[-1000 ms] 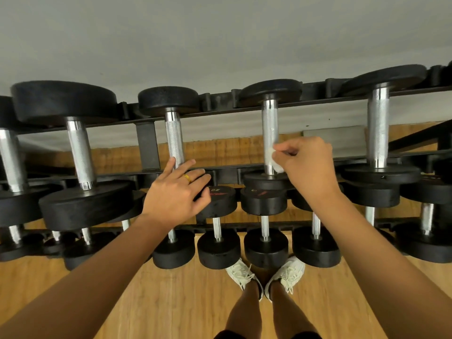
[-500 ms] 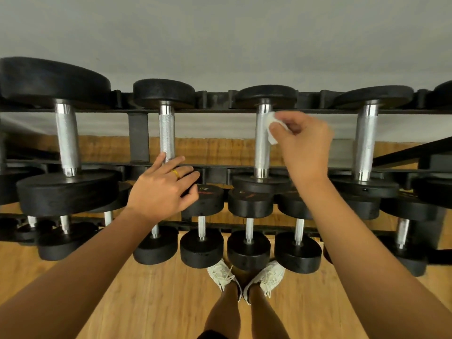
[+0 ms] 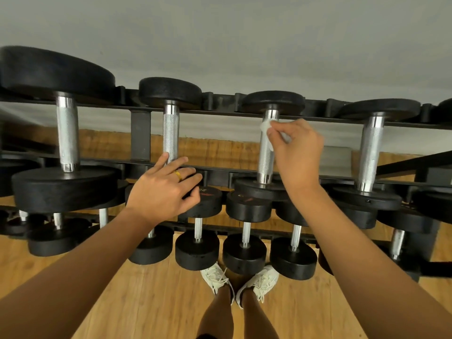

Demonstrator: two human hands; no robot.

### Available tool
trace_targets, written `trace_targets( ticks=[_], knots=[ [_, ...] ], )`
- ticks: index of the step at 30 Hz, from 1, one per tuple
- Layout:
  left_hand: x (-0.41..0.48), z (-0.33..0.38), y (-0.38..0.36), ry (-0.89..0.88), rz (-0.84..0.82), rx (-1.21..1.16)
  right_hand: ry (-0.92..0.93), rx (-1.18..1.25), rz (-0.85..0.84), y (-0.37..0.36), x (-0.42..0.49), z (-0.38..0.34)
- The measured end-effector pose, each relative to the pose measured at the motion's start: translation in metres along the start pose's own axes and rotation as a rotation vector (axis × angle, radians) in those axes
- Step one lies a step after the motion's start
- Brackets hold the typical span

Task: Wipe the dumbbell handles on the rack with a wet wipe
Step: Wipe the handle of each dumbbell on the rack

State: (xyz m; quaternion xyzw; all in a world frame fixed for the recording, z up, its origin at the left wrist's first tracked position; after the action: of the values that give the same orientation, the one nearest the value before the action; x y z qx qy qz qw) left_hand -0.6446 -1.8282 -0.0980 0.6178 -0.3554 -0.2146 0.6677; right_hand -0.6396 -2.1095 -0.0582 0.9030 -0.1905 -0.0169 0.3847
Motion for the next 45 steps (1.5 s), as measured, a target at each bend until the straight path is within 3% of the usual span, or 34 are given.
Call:
trace_targets(
  ticks=[4,10,17,23,30,36,42,45],
  knots=[
    [0.000,0.000,0.001,-0.002,-0.006,0.000,-0.036,-0.005,0.024,0.000,0.017,-0.004],
    [0.000,0.001,0.002,0.003,-0.013,-0.007,0.001,-0.070,-0.127,0.004,-0.025,0.002],
    [0.001,0.001,0.003,0.014,-0.042,-0.012,-0.061,0.006,-0.127,0.006,-0.003,-0.001],
    [0.000,0.000,0.005,0.024,-0.051,-0.019,-0.101,0.033,-0.303,0.014,-0.048,0.014],
    [0.000,0.001,0.003,0.011,-0.006,0.006,-0.083,0.072,-0.215,0.012,-0.029,0.013],
    [0.000,0.002,0.003,0.017,-0.019,0.004,-0.105,0.030,-0.442,0.019,-0.041,0.015],
    [0.000,0.002,0.004,0.015,-0.017,0.006,-0.029,-0.007,-0.351,0.014,-0.025,0.009],
    [-0.001,0.003,0.003,-0.011,0.002,0.003,-0.057,0.023,-0.443,0.017,-0.042,0.015]
  ],
)
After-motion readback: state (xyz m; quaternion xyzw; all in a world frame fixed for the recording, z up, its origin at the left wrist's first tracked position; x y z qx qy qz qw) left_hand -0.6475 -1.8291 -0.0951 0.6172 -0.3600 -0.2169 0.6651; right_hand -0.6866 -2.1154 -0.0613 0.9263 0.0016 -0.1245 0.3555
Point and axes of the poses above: each hand's wrist, its own x-axis towards the middle knuckle, its own y-axis out of the back of the hand, z = x × y, the point moved 2 cm from there along x, towards the middle knuckle, and after that the axes turned 3 degrees about -z, right-handed, at the moved point
